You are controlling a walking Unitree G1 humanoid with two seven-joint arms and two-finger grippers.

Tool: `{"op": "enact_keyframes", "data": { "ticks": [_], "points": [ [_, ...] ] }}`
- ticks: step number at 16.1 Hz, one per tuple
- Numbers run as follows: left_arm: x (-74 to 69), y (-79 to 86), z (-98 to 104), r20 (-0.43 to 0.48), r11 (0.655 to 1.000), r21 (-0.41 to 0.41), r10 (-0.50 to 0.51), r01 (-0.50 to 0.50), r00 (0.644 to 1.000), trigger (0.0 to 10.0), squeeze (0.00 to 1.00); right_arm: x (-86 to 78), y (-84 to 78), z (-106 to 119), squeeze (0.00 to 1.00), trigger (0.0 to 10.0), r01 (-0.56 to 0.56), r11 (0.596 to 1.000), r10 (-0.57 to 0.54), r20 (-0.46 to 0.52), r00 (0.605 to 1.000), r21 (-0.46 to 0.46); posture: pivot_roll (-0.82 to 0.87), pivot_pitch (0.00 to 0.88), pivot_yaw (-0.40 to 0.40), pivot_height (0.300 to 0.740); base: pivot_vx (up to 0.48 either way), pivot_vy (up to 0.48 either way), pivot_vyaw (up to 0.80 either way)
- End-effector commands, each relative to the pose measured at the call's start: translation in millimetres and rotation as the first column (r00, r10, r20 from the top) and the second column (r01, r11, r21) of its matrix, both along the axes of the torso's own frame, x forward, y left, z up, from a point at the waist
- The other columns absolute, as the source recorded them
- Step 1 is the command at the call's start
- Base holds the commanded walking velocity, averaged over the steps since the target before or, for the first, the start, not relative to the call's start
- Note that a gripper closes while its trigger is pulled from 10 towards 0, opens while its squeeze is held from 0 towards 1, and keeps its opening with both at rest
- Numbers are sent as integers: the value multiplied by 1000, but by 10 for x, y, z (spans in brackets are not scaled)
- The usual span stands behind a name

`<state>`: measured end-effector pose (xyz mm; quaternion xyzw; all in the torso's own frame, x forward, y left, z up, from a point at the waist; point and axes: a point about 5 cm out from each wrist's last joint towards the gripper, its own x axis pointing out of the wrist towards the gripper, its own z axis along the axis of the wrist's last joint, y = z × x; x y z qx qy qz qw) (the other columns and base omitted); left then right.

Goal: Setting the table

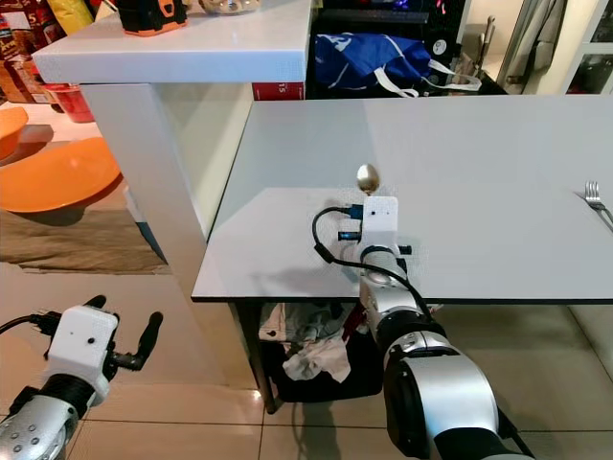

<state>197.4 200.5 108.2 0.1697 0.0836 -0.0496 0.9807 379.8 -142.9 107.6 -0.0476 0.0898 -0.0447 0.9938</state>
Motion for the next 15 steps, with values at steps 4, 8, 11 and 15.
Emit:
{"op": "enact_keyframes", "data": {
  "ticks": [4, 8, 11, 15],
  "points": [
    [-105, 47, 70, -15, 1000, 13, 8, -8, 1000, 10000, 0, 31, 20, 39, 0, 10000, -7, 1000, 7, -13, 1000, -3, 181, 107, 101, 740, 0, 0, 0],
    [-188, 50, 91, -32, 1000, 15, 15, -15, 999, 10000, 0, 30, 20, 28, 0, 10000, -8, 1000, 8, -28, 1000, -15, 193, 128, 102, 740, 0, 0, 0],
    [-227, 54, 109, -42, 1000, 16, 19, -18, 999, 10000, 0, 25, 22, 9, 0, 10000, -17, 1000, 16, -46, 999, -18, 200, 141, 104, 740, 0, 0, 0],
    [-265, 45, 119, -55, 1000, 16, 19, -18, 998, 10000, 0, 27, 14, 6, 0, 10000, -17, 1000, 16, -56, 998, -20, 205, 154, 107, 740, 0, 0, 0]
  ]
}}
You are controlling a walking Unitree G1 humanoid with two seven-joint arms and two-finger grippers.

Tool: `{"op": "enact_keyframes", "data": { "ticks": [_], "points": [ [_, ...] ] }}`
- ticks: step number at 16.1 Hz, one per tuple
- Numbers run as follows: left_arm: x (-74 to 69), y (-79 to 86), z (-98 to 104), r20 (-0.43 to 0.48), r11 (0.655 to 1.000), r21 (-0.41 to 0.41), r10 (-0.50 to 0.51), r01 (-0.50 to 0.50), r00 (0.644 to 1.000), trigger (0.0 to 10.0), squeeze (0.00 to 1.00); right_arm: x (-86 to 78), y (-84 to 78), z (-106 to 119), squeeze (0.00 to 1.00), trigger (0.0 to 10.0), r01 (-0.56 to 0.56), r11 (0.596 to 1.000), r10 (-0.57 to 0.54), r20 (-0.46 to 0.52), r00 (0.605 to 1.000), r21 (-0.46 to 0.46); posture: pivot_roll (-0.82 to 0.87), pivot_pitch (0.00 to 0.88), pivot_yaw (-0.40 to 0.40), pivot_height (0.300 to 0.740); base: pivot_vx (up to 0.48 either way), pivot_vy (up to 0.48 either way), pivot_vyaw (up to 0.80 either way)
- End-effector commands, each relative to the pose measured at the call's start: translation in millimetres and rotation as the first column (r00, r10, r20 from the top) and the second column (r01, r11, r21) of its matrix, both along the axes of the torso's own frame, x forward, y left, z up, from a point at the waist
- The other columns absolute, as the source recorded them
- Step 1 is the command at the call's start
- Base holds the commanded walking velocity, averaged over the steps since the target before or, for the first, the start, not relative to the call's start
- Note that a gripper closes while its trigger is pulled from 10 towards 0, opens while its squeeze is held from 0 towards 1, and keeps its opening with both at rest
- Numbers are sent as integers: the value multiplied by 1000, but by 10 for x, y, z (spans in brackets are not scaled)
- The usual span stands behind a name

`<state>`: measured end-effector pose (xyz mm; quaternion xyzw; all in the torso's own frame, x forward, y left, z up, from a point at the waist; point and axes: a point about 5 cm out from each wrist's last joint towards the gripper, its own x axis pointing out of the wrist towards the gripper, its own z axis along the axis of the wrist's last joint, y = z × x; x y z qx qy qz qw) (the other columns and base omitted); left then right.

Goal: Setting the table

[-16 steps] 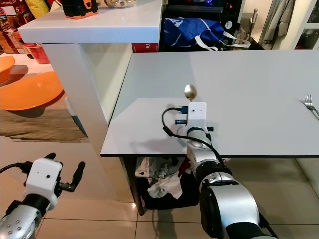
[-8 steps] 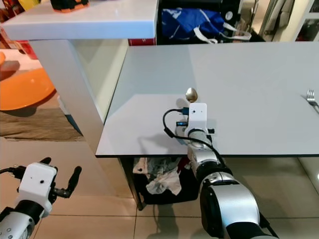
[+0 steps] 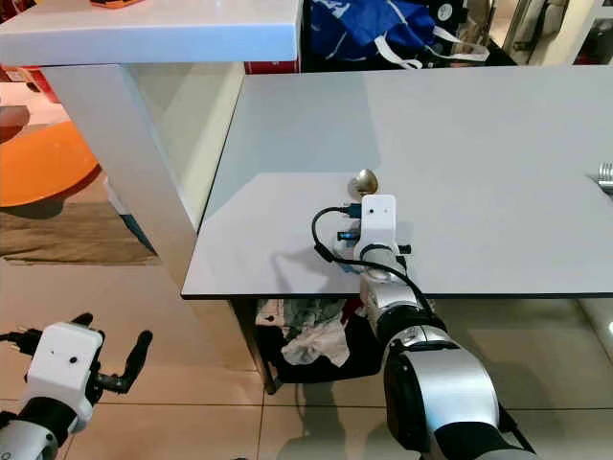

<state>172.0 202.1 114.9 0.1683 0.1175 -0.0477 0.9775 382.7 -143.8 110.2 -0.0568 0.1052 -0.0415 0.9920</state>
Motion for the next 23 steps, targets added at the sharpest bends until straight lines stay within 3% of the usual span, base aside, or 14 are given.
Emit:
{"op": "enact_keyframes", "data": {
  "ticks": [1, 2, 3, 4, 8, 10, 11, 12, 16, 23],
  "points": [
    [-17, 26, 56, 9, 1000, 13, 3, -3, 1000, 10000, 0, -1, 20, -19, 0, 10000, -10, 1000, 9, -26, 1000, -4, 204, 157, 107, 740, 0, 0, 0],
    [-21, 24, 57, 7, 1000, 13, 3, -3, 1000, 10000, 0, 0, 16, -18, 0, 10000, -8, 1000, 8, -27, 1000, -4, 204, 159, 108, 740, 0, 0, 0],
    [-25, 17, 59, 5, 1000, 10, 2, -2, 1000, 10000, 0, 0, 12, -19, 898, 10000, -5, 1000, 5, -29, 1000, 3, 204, 160, 108, 740, 0, 0, 0],
    [-30, 17, 61, 5, 1000, 7, 2, -2, 1000, 10000, 0, -2, 11, -22, 1000, 10000, -4, 1000, 4, -31, 1000, 0, 204, 163, 108, 740, 0, 0, 0],
    [-39, -25, 72, -3, 1000, -11, -26, 26, 1000, 10000, 0, -12, 4, -44, 1000, 10000, -1, 1000, 1, -40, 999, -3, 202, 168, 109, 740, 0, 0, 0],
    [-89, -247, 101, -33, 970, -106, -222, 217, 974, 10000, 0, -11, 0, -43, 1000, 10000, -1, 1000, 1, -40, 999, -4, 203, 169, 108, 740, 0, 0, 0],
    [-155, -388, 150, -56, 916, -163, -381, 368, 923, 10000, 0, -10, 0, -42, 1000, 10000, -1, 1000, 1, -41, 999, -3, 202, 169, 110, 740, 0, 0, 0],
    [-157, -387, 182, -59, 905, -157, -409, 397, 910, 10000, 0, -9, -4, -40, 1000, 10000, 1, 1000, -1, -41, 999, -5, 202, 169, 110, 740, 0, 0, 0],
    [-51, -468, 487, 41, 856, -165, -491, 491, 870, 10000, 0, -11, -27, -45, 1000, 10000, 10, 1000, -11, -46, 999, -8, 205, 166, 111, 740, 0, 0, 0],
    [-35, -428, 495, 21, 865, -173, -475, 471, 880, 10000, 0, -21, -8, -64, 1000, 10000, 23, 999, -25, -52, 998, -25, 200, 165, 107, 740, 0, 0, 0]
  ]
}}
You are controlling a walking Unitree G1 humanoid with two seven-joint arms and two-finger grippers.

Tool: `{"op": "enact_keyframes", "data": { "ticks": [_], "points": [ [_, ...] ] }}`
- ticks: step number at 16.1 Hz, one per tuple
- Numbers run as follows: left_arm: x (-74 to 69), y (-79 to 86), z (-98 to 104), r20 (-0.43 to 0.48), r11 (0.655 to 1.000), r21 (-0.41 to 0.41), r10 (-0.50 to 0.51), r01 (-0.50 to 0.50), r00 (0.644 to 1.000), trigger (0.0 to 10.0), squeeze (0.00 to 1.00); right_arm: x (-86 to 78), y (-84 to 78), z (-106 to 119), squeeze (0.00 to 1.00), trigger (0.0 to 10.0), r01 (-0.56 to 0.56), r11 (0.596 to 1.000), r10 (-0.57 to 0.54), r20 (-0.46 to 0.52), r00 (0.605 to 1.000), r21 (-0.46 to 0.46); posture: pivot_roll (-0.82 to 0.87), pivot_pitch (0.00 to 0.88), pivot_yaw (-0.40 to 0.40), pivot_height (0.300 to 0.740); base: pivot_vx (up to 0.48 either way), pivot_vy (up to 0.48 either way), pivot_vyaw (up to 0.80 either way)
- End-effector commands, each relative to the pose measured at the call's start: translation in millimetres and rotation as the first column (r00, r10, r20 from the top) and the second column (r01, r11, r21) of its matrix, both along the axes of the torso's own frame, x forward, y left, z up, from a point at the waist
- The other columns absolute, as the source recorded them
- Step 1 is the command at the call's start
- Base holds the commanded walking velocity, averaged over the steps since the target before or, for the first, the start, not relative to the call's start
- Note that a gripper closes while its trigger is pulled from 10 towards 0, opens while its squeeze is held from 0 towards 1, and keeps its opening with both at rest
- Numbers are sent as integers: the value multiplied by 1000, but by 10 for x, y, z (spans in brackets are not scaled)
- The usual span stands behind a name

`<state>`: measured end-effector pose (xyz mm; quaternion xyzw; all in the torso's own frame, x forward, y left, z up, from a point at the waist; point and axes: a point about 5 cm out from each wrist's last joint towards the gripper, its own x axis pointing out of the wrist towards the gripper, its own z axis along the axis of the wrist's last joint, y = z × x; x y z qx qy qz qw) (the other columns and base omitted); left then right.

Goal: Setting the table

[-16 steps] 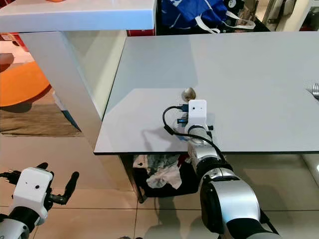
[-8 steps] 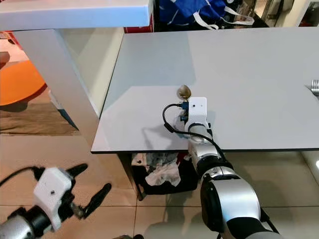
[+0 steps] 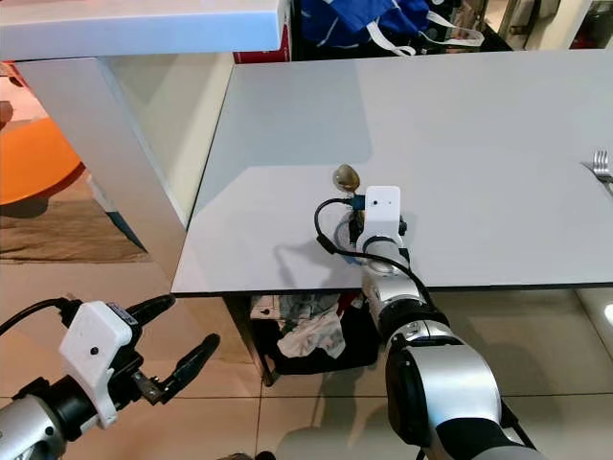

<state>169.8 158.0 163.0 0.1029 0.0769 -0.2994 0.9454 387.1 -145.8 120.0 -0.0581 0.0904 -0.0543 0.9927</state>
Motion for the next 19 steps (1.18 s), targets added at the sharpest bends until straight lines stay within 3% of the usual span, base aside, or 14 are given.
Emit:
{"op": "enact_keyframes", "data": {
  "ticks": [1, 5, 12, 17, 19],
  "points": [
    [-11, 11, 13, -6, 1000, 8, 4, -4, 1000, 10000, 0, -65, 26, -163, 0, 10000, -1, 1000, 0, -85, 996, -14, 199, 163, 106, 740, 0, 0, 0],
    [-13, -2, 5, -15, 1000, 3, 6, -6, 1000, 10000, 0, -46, 140, -119, 0, 10000, -20, 1000, 21, -65, 998, 7, 188, 161, 101, 740, 0, 0, 0],
    [-3, -42, -13, -22, 1000, -7, 4, -5, 1000, 10000, 0, -59, 549, -83, 0, 10000, -116, 990, 120, -48, 992, 79, 182, 158, 95, 740, 0, 0, 0],
    [-3, -55, -37, -23, 1000, -12, 12, -12, 1000, 10000, 0, -67, 692, -52, 0, 10000, -165, 981, 169, -31, 985, 105, 178, 155, 89, 740, 0, 0, 0],
    [3, -62, -45, -22, 1000, -15, 16, -16, 1000, 10000, 0, -66, 668, -62, 0, 10000, -162, 983, 166, -40, 985, 83, 177, 153, 86, 740, 0, 0, 0]
  ]
}}
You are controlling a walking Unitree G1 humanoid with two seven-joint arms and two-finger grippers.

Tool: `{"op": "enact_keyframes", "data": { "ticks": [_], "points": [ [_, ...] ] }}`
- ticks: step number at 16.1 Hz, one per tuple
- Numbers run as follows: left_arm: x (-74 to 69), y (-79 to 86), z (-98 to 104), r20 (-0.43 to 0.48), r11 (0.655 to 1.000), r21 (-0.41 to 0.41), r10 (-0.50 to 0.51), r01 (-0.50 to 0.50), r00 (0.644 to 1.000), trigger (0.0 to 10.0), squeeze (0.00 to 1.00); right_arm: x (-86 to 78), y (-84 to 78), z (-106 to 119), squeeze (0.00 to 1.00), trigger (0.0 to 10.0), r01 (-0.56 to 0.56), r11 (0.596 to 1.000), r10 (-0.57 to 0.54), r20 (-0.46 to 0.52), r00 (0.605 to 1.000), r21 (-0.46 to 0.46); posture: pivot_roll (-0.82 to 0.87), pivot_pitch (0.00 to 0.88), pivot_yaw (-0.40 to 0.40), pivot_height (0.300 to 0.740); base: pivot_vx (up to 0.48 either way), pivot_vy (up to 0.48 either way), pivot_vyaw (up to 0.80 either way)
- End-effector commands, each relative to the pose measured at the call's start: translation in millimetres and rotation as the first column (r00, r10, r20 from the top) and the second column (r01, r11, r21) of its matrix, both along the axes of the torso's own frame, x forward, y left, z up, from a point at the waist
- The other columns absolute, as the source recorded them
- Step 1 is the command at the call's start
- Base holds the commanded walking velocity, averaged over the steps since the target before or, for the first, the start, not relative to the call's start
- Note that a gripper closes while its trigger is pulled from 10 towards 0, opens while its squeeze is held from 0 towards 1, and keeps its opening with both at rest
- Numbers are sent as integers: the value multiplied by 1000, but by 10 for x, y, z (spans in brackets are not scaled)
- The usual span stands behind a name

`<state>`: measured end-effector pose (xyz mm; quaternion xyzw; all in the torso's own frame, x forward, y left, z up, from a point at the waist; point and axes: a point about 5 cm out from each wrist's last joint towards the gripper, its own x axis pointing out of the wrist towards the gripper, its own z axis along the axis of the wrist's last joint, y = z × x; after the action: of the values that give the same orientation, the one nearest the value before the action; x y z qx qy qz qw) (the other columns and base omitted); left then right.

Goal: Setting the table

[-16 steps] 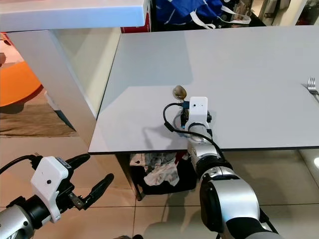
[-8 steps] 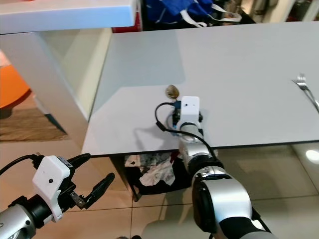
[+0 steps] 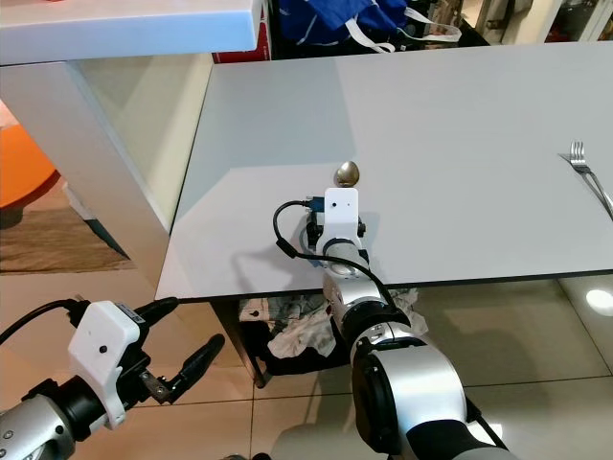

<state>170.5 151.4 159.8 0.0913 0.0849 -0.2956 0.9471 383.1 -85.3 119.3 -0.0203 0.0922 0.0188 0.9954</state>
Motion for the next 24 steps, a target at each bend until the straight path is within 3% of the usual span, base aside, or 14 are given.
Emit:
{"op": "enact_keyframes", "data": {
  "ticks": [1, 15, 24],
  "points": [
    [-7, 6, -17, 0, 1000, 1, 7, -7, 1000, 10000, 0, -24, 21, -67, 0, 10000, -20, 999, 19, -43, 999, -28, 177, 153, 86, 740, 0, 0, 0],
    [24, -18, -44, 1, 1000, -19, 12, -12, 1000, 10000, 0, 4, -415, -91, 0, 10000, 87, 990, -93, -46, 995, -113, 150, 147, 87, 740, 0, 0, 0],
    [37, -20, -54, -1, 1000, -16, 8, -8, 1000, 10000, 0, 7, -490, -92, 0, 10000, 118, 984, -125, -50, 991, -131, 148, 149, 90, 740, 0, 0, 0]
  ]
}}
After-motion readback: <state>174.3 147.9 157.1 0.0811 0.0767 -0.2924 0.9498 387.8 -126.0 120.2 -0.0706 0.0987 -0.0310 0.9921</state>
